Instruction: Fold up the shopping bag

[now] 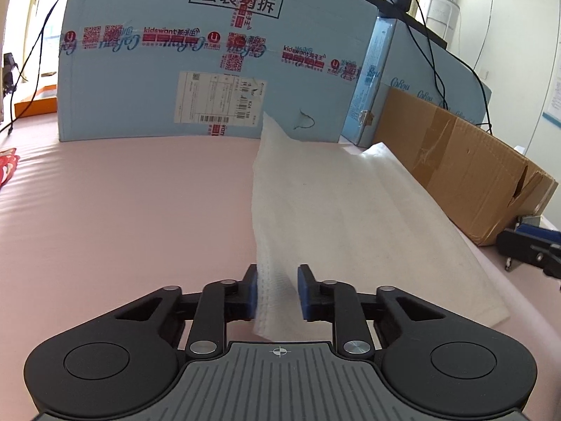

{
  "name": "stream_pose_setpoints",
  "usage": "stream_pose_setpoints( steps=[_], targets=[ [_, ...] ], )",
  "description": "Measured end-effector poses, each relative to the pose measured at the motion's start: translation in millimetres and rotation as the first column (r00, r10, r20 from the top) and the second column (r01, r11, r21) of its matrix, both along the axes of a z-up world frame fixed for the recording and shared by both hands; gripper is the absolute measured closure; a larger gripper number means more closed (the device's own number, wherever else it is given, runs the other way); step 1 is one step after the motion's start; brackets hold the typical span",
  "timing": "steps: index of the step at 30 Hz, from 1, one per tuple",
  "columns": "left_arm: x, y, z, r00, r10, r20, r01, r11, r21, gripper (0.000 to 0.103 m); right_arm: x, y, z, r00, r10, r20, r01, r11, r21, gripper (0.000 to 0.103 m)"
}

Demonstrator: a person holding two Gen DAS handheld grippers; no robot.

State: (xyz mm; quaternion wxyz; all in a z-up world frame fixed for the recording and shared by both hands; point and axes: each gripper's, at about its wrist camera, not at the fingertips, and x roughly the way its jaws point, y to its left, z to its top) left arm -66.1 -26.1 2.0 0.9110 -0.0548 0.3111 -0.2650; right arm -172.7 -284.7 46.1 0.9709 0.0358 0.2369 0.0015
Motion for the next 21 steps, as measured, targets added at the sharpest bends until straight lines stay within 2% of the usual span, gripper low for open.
stream_pose_setpoints(
  steps=[4,5,6,7,9,12,16,18,21],
  targets=[
    [1.9,15.4,-0.5,0.998,-0.020,-0.065,0.011,0.990,-0.141,0.083,1.7,16.0,-8.1,0.984,0.178,-0.025,-0.177,0.983,0.046,0.004],
    [2.6,20.5,-1.3,0.998,-0.007,-0.069,-0.004,0.986,-0.165,0.077,2.4,22.8,-10.0,0.975,0.220,-0.024,-0.219,0.975,0.040,0.004],
    [2.8,25.5,-1.3,0.998,0.014,-0.067,-0.026,0.984,-0.178,0.065,3.7,30.2,-11.7,0.967,0.253,-0.025,-0.253,0.967,0.025,0.004],
    [2.6,30.4,-1.0,0.997,0.041,-0.061,-0.052,0.981,-0.184,0.060,6.6,37.9,-11.9,0.961,0.274,-0.029,-0.273,0.962,0.008,0.005],
    [0.1,42.0,-0.1,0.993,0.115,-0.039,-0.120,0.973,-0.197,0.038,9.6,61.9,-15.4,0.941,0.338,-0.036,-0.340,0.938,-0.073,0.005],
    [-2.2,51.0,-0.5,0.983,0.184,-0.026,-0.185,0.963,-0.194,0.028,15.5,89.1,-15.9,0.911,0.408,-0.062,-0.413,0.900,-0.139,0.006],
    [0.6,53.9,-4.6,0.976,0.214,-0.032,-0.216,0.960,-0.176,0.026,30.3,116.2,-20.0,0.873,0.471,-0.124,-0.487,0.854,-0.183,0.009],
    [2.4,55.1,-6.0,0.975,0.218,-0.039,-0.222,0.960,-0.171,0.023,38.5,125.1,-22.5,0.866,0.475,-0.156,-0.499,0.840,-0.213,0.012],
    [4.6,57.2,-7.9,0.973,0.224,-0.047,-0.229,0.959,-0.167,0.019,49.8,127.7,-26.5,0.870,0.458,-0.183,-0.490,0.845,-0.213,0.014]
  ],
)
